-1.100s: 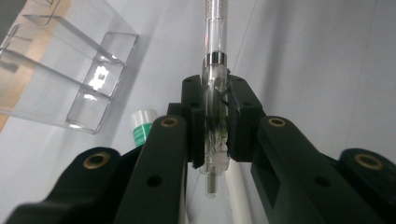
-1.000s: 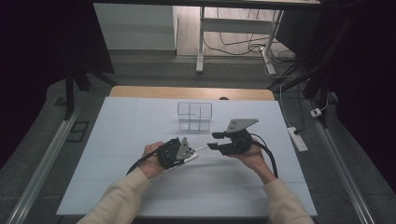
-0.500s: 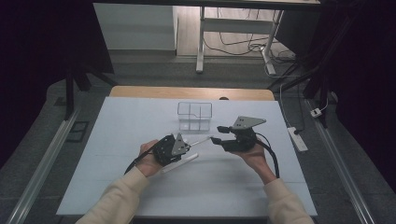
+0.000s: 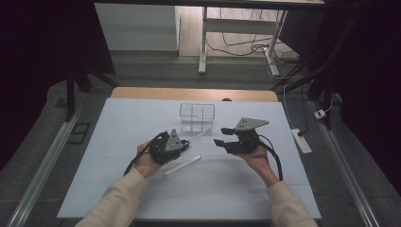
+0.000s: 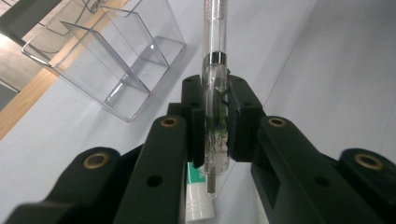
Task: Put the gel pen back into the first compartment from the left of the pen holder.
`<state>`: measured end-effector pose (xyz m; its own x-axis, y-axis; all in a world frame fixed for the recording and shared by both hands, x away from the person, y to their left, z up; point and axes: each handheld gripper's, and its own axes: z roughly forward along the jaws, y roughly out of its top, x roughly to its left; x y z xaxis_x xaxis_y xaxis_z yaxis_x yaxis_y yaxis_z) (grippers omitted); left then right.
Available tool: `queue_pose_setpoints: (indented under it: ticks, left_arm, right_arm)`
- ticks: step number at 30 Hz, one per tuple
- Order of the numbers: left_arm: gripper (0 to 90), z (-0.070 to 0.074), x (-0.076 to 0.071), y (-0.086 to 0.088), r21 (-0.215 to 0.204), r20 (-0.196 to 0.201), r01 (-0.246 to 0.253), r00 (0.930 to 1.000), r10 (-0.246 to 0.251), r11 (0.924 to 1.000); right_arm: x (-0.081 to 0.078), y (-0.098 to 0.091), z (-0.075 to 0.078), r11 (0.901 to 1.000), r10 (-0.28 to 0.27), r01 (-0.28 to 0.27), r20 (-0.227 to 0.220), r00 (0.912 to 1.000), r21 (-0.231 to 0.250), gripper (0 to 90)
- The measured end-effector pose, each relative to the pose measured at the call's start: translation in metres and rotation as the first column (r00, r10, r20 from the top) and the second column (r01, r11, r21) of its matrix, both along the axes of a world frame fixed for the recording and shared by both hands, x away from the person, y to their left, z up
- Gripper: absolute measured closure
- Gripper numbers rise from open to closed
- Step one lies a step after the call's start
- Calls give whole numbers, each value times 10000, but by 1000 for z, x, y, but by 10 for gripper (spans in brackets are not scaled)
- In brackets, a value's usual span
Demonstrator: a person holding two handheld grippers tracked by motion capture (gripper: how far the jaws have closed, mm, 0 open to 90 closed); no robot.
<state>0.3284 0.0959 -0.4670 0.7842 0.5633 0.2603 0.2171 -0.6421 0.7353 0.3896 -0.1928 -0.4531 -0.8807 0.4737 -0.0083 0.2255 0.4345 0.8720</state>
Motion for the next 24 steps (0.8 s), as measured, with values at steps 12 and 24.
queue_pose_setpoints:
  ticks: [12,24]
  left_arm:
    - [794,-2,0,-3,-753,-282,134,9995,-156,9971]
    - [794,-10,-2,-15,-866,-575,467,9970,-518,9952]
  right_arm:
    - [-3,7,-2,9999,63,-61,-108,9999,146,406]
    - [-7,16,-4,9980,478,-468,-217,9986,432,442]
